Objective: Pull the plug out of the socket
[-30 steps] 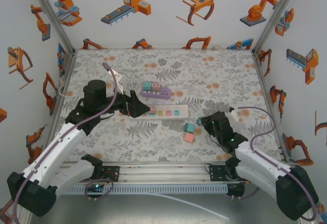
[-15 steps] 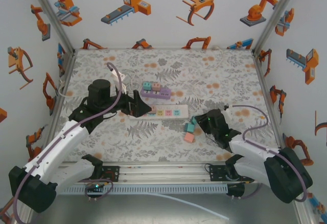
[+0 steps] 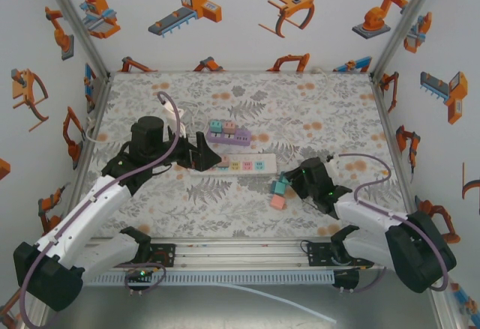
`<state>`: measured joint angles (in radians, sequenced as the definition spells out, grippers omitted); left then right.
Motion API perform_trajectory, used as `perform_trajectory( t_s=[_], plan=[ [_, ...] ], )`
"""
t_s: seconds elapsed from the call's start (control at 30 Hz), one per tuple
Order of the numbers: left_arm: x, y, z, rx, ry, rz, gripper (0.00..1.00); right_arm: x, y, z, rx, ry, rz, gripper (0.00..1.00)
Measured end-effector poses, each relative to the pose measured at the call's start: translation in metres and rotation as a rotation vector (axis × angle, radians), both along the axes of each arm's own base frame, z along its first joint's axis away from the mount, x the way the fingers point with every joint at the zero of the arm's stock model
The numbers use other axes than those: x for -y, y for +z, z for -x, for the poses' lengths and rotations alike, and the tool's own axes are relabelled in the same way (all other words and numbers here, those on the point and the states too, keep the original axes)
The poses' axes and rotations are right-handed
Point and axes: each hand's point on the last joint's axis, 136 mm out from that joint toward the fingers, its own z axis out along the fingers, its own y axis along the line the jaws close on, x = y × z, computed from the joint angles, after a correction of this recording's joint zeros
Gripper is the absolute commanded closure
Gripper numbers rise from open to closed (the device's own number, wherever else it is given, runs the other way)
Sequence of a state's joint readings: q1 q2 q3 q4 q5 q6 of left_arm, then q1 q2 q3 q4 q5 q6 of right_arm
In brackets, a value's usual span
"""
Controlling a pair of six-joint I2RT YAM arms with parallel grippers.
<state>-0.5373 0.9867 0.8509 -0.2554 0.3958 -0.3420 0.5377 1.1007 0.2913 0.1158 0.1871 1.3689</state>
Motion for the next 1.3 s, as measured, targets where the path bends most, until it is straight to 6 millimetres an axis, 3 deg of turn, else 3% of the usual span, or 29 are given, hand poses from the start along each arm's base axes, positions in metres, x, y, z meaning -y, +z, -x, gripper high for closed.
perform_trajectory(
  t_s=[0.07, 0.13, 0.4, 0.7, 0.8, 0.93, 1.13, 1.3],
  plan=[
    [-0.001, -0.001, -0.001, 0.001, 0.008, -0.004, 0.03, 0.001, 0.000, 0.001, -0.004, -0.001, 0.003, 0.49],
    [-0.002, -0.002, -0.002, -0.001, 0.018, -0.011, 0.03, 0.002, 0.002, 0.002, -0.004, -0.004, 0.007, 0.39],
    [-0.021, -0.009, -0.016, -0.017, 0.142, -0.098, 0.03, 0.020, 0.018, 0.008, 0.010, -0.012, 0.102, 0.37],
    [-0.057, -0.029, -0.036, -0.066, 0.385, -0.199, 0.03, 0.013, 0.120, -0.029, 0.367, 0.185, 0.369, 0.39],
    [-0.065, -0.031, -0.039, -0.076, 0.442, -0.206, 0.03, 0.002, 0.144, -0.039, 0.505, 0.299, 0.489, 0.40],
    [-0.074, -0.034, -0.042, -0.093, 0.496, -0.215, 0.03, -0.027, 0.170, -0.049, 0.708, 0.511, 0.651, 0.41],
    [-0.083, -0.040, -0.046, -0.117, 0.548, -0.217, 0.03, -0.084, 0.179, -0.050, 0.914, 0.906, 0.823, 0.40],
    [-0.091, -0.047, -0.051, -0.155, 0.590, -0.212, 0.03, -0.133, 0.185, -0.041, 1.071, 1.220, 0.805, 0.40]
  ],
)
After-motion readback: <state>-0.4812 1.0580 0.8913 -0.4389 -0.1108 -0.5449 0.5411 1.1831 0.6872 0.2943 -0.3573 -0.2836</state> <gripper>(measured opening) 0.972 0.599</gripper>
